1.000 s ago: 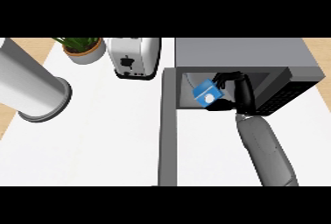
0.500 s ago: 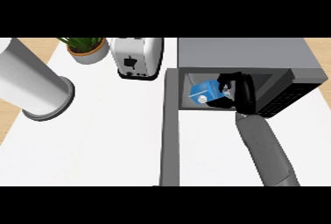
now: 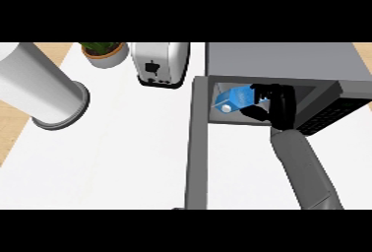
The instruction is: Pick up the milk, place it into the microwave and close the microwave
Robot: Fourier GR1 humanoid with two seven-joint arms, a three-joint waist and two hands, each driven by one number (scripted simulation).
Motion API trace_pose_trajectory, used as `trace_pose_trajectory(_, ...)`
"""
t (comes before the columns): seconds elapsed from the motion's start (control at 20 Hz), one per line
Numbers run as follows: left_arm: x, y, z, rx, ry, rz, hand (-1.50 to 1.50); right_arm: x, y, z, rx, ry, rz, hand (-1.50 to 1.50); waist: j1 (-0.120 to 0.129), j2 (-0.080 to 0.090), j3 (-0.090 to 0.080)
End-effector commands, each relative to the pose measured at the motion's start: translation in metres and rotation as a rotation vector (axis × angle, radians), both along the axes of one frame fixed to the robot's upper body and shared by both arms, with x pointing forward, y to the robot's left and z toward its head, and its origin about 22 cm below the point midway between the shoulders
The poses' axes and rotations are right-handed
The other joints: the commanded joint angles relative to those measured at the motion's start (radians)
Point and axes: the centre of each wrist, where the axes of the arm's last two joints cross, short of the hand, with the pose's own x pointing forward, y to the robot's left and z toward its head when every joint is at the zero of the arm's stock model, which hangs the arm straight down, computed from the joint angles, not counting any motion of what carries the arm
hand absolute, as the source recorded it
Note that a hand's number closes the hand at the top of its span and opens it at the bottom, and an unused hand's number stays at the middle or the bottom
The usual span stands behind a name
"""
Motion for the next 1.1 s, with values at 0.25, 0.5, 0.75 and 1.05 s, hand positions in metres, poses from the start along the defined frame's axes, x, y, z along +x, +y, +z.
trace_pose_trajectory(0.25, 0.012, -0.003, -0.001, 0.000, -0.002, -0.024, -1.50, 0.037, -0.038, 0.022, -0.050, 0.141, -0.205, 1.50, 0.070, 0.064, -0.008)
trace_pose_trajectory(0.5, 0.015, -0.001, 0.005, 0.037, 0.006, -0.011, -1.50, 0.028, -0.088, 0.004, -0.088, 0.266, -0.552, -1.50, 0.072, 0.079, -0.011)
trace_pose_trajectory(0.75, 0.026, -0.003, 0.003, 0.064, 0.010, -0.016, -1.50, 0.055, -0.050, 0.030, -0.137, 0.246, -0.366, -1.50, 0.078, 0.074, -0.003)
trace_pose_trajectory(1.05, 0.032, -0.007, -0.003, 0.073, 0.022, -0.078, -1.50, 0.066, -0.037, 0.045, -0.142, 0.258, -0.281, -1.50, 0.082, 0.073, -0.003)
